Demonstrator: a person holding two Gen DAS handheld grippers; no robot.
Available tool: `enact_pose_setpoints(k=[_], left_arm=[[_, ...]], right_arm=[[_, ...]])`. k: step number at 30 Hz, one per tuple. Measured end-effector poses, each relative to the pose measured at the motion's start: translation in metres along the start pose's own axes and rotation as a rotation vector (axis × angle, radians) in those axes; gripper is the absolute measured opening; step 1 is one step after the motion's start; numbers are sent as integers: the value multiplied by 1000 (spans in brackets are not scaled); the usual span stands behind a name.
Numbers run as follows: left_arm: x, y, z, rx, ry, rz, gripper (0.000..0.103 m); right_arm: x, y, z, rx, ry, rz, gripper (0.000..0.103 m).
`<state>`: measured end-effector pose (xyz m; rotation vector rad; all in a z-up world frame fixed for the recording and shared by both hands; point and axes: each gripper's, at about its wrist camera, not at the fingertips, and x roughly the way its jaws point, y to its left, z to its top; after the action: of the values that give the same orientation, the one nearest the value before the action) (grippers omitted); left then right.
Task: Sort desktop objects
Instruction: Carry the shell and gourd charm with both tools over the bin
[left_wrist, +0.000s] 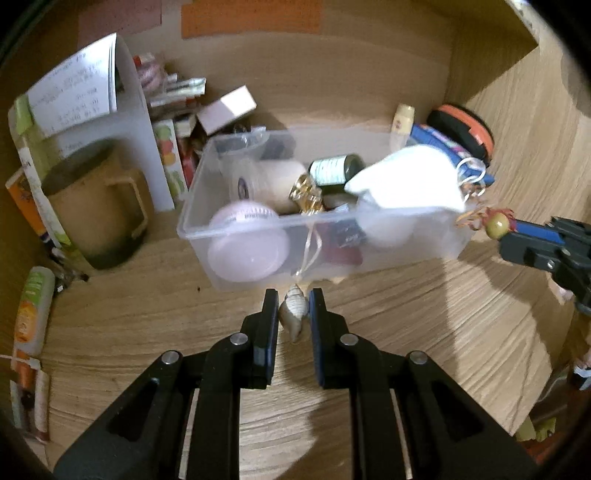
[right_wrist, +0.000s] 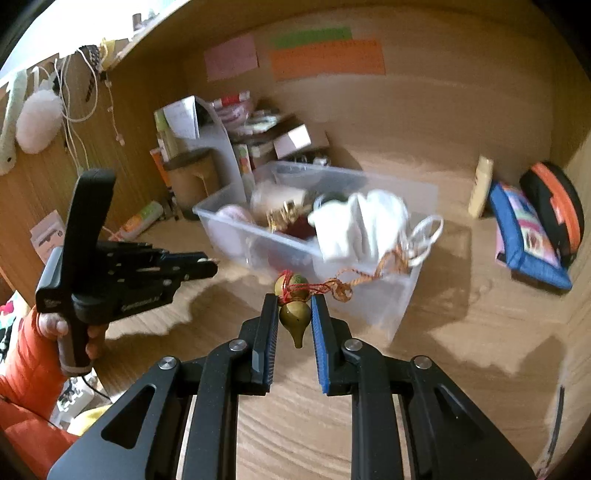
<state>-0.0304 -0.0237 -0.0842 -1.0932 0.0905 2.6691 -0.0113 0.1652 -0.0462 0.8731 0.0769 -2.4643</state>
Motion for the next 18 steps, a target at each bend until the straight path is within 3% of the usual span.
enact_pose_setpoints(k=[18], left_arm=[[-47,5,44,-28,-162,-20,15]], right_arm=[[3,-1,68,-17,-137,11,16]])
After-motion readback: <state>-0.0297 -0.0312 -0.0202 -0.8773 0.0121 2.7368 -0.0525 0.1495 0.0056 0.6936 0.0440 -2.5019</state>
